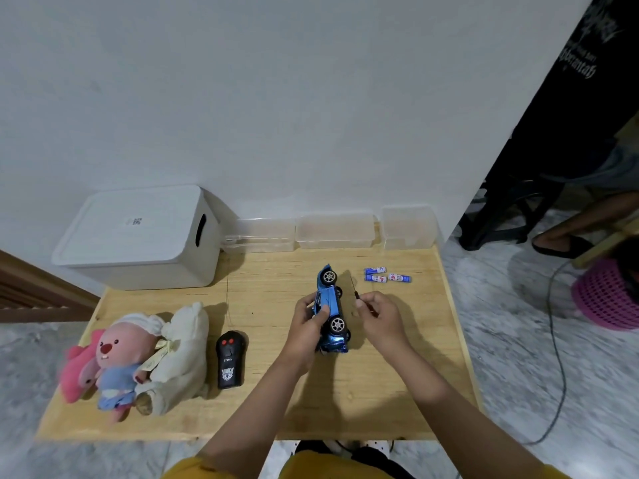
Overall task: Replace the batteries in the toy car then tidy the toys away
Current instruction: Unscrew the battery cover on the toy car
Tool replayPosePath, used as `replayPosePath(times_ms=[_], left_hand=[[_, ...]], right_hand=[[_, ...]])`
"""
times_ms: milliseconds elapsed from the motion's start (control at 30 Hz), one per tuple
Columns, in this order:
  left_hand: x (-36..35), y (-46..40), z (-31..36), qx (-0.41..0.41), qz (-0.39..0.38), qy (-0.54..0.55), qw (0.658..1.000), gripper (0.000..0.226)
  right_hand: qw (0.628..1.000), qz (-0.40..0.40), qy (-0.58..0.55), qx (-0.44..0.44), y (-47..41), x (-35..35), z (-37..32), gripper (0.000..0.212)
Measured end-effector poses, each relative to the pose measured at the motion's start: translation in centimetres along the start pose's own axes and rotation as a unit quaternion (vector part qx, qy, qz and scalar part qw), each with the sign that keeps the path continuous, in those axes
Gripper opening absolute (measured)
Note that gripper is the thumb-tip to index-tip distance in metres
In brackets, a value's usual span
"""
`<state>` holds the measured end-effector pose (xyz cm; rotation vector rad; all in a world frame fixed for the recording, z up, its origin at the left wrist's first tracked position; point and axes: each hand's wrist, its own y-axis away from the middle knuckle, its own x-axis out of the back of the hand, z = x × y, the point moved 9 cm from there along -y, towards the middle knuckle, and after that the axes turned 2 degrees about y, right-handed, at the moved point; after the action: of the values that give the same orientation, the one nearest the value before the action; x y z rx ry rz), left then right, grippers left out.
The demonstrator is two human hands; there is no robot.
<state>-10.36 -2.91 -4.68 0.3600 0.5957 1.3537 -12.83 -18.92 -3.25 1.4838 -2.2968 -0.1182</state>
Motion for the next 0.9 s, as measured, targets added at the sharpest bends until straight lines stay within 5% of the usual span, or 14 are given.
replayPosePath(times_ms=[267, 600, 767, 900], left_hand=[[0.2, 0.3, 0.5, 0.003, -0.028, 0.051, 0.998, 0.030], [-0.3, 1.2, 3.7, -0.122, -0.055, -0.158, 0.978, 0.049], [-0.9, 1.6, 4.1, -0.162, -0.052, -0.254, 0.952, 0.081], [-0.6, 2.0, 5.3, -0.238, -0.022, -0.316, 0.918, 0.071]], right_hand=[[0.999, 0.006, -0.028, -0.029, 0.4, -1.4, -0.8, 0.016], [0.998, 0.026, -0.062, -0.015, 0.9, -1.2, -2.6, 0.013], [0.997, 0.024, -0.068, -0.011, 1.1, -1.4, -3.7, 0.013], [0.997, 0.022, -0.071, -0.013, 1.4, -1.5, -4.1, 0.011]])
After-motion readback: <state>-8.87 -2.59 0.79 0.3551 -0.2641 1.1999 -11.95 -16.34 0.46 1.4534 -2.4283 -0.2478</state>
